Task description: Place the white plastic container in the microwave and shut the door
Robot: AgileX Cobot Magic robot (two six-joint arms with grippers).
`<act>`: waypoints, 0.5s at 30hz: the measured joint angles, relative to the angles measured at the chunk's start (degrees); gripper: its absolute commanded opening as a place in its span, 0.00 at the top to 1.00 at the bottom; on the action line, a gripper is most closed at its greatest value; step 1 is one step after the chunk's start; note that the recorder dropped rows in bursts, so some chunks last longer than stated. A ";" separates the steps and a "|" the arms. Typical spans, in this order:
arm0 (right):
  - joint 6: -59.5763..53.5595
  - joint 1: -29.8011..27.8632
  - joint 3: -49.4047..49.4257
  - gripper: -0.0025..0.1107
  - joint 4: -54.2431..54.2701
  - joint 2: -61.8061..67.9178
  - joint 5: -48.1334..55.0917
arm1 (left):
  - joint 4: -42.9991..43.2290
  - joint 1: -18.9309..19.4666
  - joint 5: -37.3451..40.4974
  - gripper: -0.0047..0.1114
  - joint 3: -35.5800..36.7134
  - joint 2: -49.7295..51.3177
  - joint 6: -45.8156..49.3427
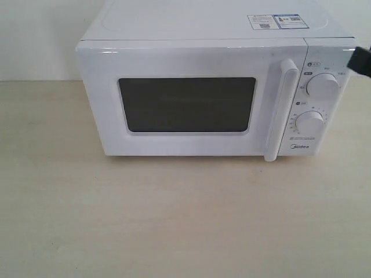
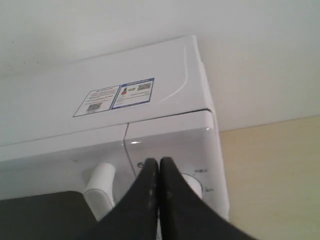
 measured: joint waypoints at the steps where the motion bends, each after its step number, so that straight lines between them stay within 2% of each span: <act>1: -0.27 -1.38 0.00 0.98 0.00 -1.54 1.34 | 0.00 0.00 0.00 0.92 0.00 0.00 0.00; 8: -2.12 -11.26 0.00 0.98 -0.23 -13.63 8.30 | 0.00 0.00 0.00 0.92 0.00 0.00 0.00; 15: -6.00 -11.99 0.00 0.98 -0.45 -17.56 9.68 | 0.00 0.00 0.00 0.92 0.00 0.00 0.00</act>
